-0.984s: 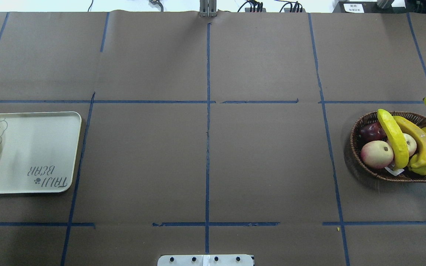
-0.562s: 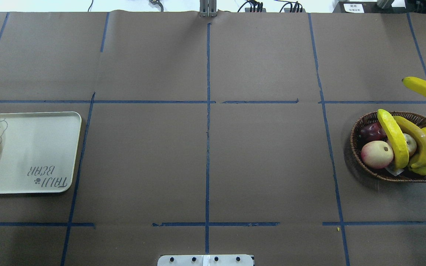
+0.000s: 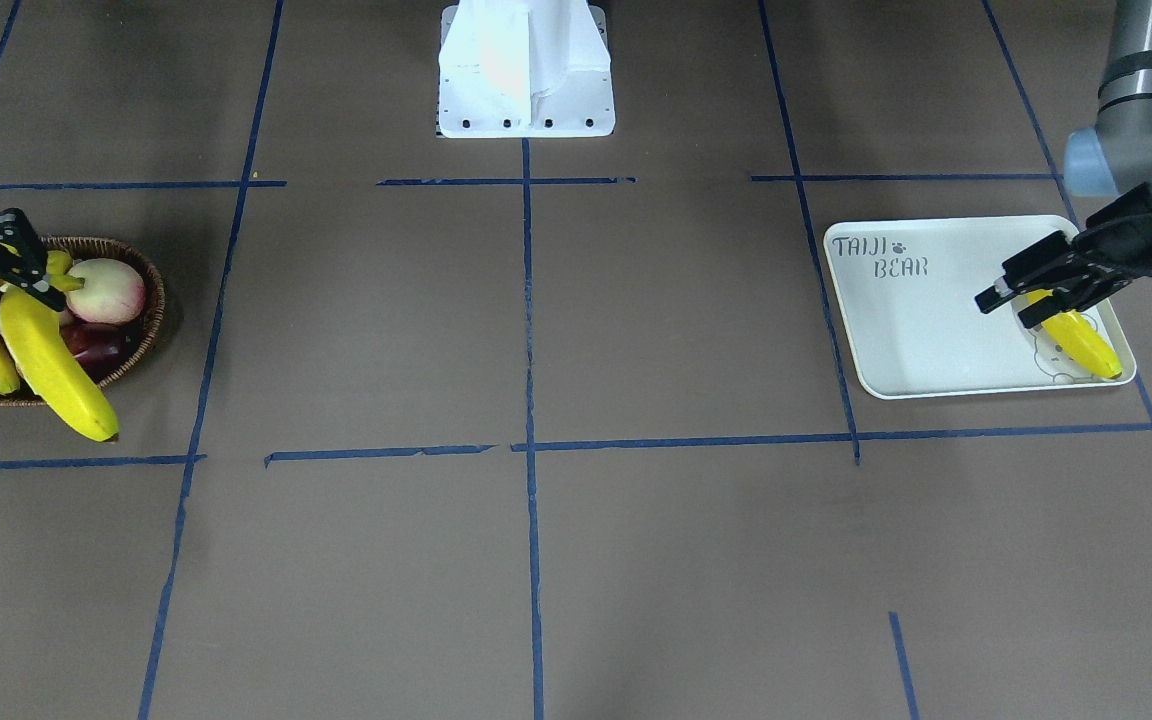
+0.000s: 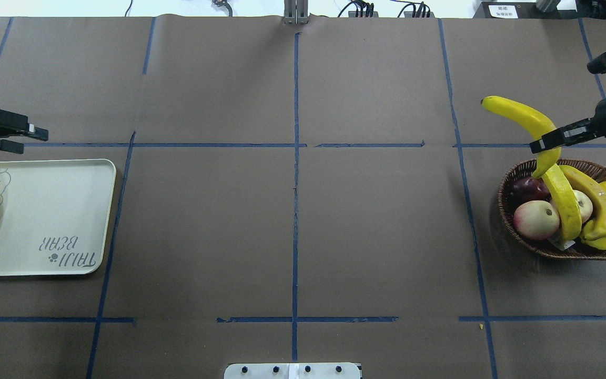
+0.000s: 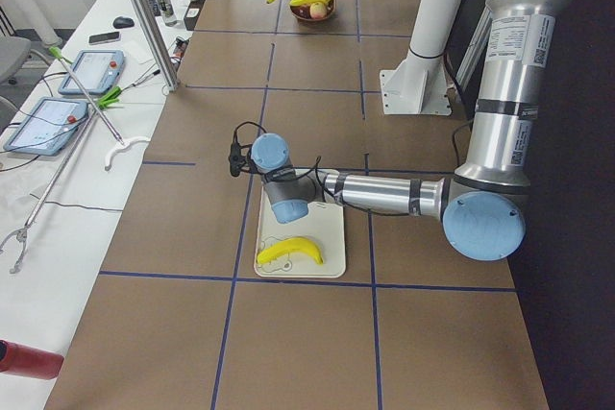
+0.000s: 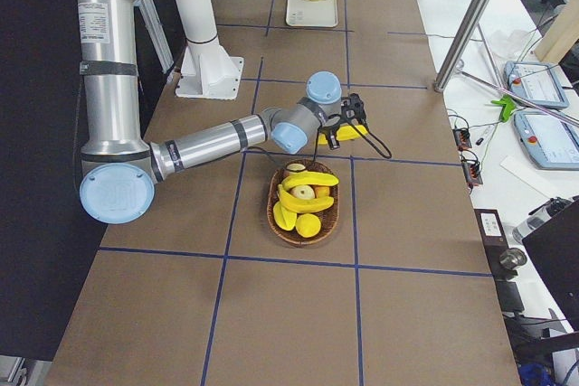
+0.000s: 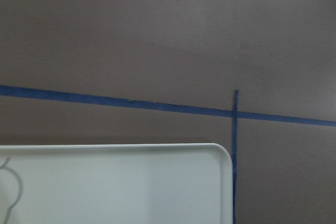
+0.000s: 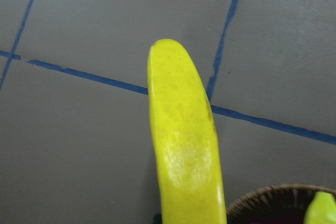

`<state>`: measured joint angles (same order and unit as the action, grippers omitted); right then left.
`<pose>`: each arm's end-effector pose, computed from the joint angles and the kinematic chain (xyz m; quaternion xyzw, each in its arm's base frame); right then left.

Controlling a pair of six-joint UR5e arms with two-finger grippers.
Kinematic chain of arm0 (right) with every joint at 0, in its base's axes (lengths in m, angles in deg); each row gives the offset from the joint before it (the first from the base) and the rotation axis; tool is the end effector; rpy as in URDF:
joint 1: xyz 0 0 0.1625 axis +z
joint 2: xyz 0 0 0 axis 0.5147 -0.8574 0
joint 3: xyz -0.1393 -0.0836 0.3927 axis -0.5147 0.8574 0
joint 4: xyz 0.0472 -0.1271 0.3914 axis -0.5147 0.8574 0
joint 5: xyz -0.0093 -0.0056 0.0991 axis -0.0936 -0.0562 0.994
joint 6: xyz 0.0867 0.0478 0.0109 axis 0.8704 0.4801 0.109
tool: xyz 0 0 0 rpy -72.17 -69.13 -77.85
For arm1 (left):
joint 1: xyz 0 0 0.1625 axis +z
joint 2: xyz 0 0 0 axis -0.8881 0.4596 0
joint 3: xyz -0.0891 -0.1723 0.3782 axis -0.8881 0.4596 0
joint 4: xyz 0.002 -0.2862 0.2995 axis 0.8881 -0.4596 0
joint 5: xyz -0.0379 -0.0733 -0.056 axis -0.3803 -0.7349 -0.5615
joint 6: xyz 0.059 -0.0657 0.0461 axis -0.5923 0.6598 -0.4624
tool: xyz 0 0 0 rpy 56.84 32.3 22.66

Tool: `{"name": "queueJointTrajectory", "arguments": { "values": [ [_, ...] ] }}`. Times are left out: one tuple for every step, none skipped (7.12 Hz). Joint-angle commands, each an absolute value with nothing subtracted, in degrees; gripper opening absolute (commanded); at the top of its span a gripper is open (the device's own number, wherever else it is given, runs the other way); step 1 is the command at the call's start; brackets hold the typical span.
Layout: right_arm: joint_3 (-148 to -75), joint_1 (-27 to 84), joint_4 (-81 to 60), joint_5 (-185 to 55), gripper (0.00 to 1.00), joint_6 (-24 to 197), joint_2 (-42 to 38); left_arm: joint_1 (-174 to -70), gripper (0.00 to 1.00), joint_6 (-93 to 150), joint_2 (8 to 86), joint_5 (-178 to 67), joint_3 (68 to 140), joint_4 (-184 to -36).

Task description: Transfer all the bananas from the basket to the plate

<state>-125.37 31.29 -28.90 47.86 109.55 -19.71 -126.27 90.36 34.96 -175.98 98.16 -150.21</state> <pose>-0.1814 -0.4780 0.4239 0.1358 -0.5111 -0.0825 0.8447 0.1916 -0.5102 0.4924 0.0347 0.6240 -0.0896 0.7755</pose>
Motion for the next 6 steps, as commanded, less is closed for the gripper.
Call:
{"name": "queueJointTrajectory", "arguments": {
  "values": [
    [-125.88, 23.65, -32.35, 43.69, 0.03, 123.84, -13.37, -117.96, 0.99, 112.59, 41.8, -168.4, 101.3, -149.77],
    [-125.53, 17.78, -32.89, 37.83, 0.03, 129.12, -8.81, -116.7, 0.99, 121.4, 45.92, -168.27, 101.23, -149.51],
    [-125.35, 12.93, -32.89, 32.11, 0.03, 134.22, -4.24, -114.25, 0.99, 128.53, 50.48, -168.1, 100.53, -148.03],
    [-125.44, 9.75, -32.98, 28.66, 0.03, 139.66, -0.63, -113.71, 0.99, 132.52, 52.97, -167.14, 100.52, -147.06],
    [-125.61, 7.11, -32.98, 24.97, 0.03, 141.81, 2.37, -112.31, 0.99, 135.69, 54.21, -164.26, 100.7, -146.78],
    [-125.61, 4.04, -32.98, 21.02, 0.03, 145.05, 4.83, -111.17, 0.99, 139.55, 56.75, -163.53, 100.61, -144.95]
  ]
}}
